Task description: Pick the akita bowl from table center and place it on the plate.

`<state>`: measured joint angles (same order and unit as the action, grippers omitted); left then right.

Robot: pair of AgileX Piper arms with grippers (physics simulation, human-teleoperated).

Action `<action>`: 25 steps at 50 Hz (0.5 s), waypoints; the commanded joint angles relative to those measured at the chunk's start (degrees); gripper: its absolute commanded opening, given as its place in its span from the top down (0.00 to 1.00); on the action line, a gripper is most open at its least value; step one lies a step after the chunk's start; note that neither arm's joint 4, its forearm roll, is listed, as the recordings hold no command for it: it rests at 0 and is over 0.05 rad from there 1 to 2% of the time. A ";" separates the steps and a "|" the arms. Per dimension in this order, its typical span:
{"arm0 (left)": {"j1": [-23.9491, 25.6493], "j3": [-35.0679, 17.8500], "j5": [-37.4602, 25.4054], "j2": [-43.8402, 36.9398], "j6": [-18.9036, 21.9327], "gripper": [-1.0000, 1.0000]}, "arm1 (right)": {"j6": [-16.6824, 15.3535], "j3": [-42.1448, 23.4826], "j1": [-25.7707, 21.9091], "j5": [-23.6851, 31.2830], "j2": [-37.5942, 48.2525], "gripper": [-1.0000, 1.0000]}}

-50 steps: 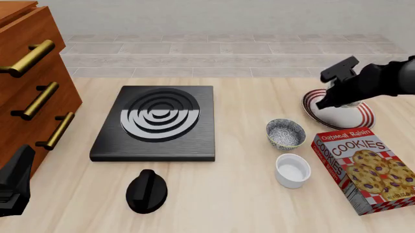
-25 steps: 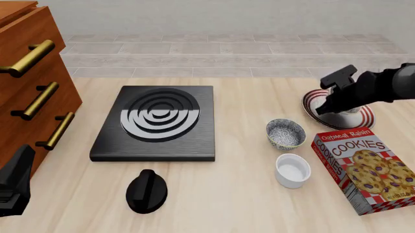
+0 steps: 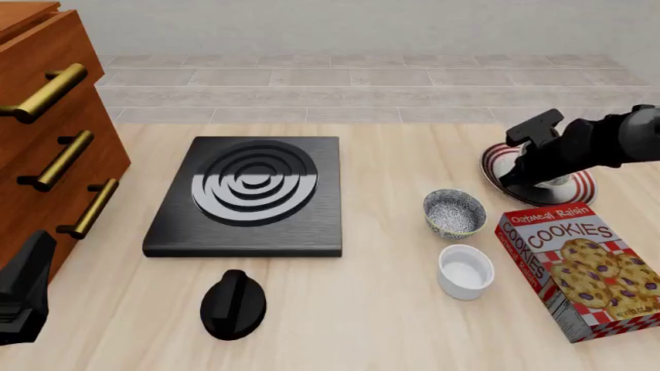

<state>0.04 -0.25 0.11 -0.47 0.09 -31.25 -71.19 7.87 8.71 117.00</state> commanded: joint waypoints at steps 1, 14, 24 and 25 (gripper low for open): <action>-0.04 0.00 0.00 0.03 -0.08 0.00 | 0.15 0.42 -0.41 0.01 -0.23 1.00; -0.04 0.00 0.00 0.03 -0.08 0.00 | -0.14 1.89 -0.83 -0.04 -1.52 0.00; -0.04 0.00 0.00 0.03 -0.08 0.00 | -0.98 2.89 -1.44 -0.05 -2.79 0.00; -0.04 0.00 0.00 0.03 -0.08 0.00 | -0.98 2.90 -1.52 0.06 -3.12 0.00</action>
<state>0.00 -0.25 0.11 -0.44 0.02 -31.64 -69.16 6.95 8.57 115.24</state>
